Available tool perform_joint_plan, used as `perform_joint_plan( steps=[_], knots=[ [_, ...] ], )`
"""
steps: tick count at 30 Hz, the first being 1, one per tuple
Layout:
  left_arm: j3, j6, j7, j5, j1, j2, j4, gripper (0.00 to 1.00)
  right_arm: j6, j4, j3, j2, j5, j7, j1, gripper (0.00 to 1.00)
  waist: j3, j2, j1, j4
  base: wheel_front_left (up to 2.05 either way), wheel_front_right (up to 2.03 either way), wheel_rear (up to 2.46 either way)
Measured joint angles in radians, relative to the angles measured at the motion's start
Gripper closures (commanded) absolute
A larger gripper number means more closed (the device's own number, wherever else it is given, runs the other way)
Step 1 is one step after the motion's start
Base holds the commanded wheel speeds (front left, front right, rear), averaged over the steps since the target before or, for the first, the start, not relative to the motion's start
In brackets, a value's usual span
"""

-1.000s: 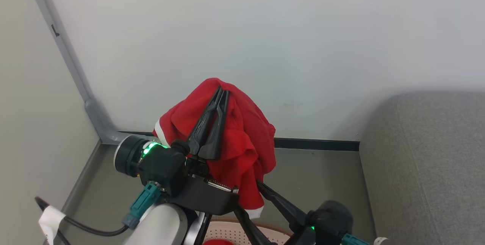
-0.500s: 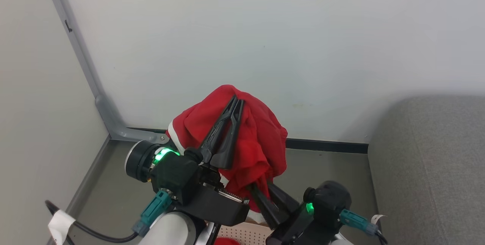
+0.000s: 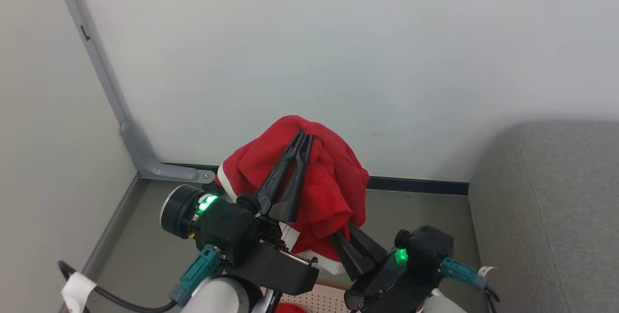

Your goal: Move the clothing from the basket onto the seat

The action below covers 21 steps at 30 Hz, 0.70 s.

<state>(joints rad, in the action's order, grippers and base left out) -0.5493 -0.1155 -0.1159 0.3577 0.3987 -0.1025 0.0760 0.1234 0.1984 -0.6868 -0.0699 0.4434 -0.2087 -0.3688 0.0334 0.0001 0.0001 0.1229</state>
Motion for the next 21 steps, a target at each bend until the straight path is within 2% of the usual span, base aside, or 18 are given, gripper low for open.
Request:
perform_joint_plan(
  steps=[1,3,4,6,15,21],
  knots=[
    [-0.001,0.0,0.0,0.0,-0.001,0.0,0.002,0.71,0.0,0.003,0.006,0.0,0.002,-0.002,-0.005,1.0,0.0,0.0,0.0,-0.001,0.0,0.0,0.0],
    [-0.002,0.0,0.002,0.0,-0.004,-0.002,0.008,0.53,-0.001,0.004,0.023,0.0,0.006,-0.008,-0.018,1.0,-0.001,0.0,0.0,-0.002,0.0,0.0,0.0],
    [-0.003,0.0,0.009,0.0,-0.007,-0.006,0.012,0.33,-0.002,0.006,0.031,0.0,0.006,-0.01,-0.024,1.0,-0.002,0.0,0.0,-0.003,0.0,0.0,0.0],
    [-0.007,0.0,0.013,-0.002,-0.02,-0.015,0.018,0.0,-0.01,0.009,0.05,0.0,0.006,-0.013,-0.037,1.0,-0.003,0.0,0.0,-0.005,0.0,0.0,0.0],
    [-0.032,0.0,0.035,-0.013,-0.059,-0.032,0.039,0.0,-0.037,0.033,0.152,-0.032,0.005,-0.023,-0.086,1.0,-0.01,0.0,0.0,-0.018,0.0,0.0,0.0],
    [-0.036,0.0,0.044,-0.014,-0.1,-0.047,0.051,0.0,-0.049,0.033,0.173,-0.057,0.002,-0.031,-0.091,1.0,-0.014,0.0,0.0,-0.027,0.0,0.0,0.0]
  ],
)
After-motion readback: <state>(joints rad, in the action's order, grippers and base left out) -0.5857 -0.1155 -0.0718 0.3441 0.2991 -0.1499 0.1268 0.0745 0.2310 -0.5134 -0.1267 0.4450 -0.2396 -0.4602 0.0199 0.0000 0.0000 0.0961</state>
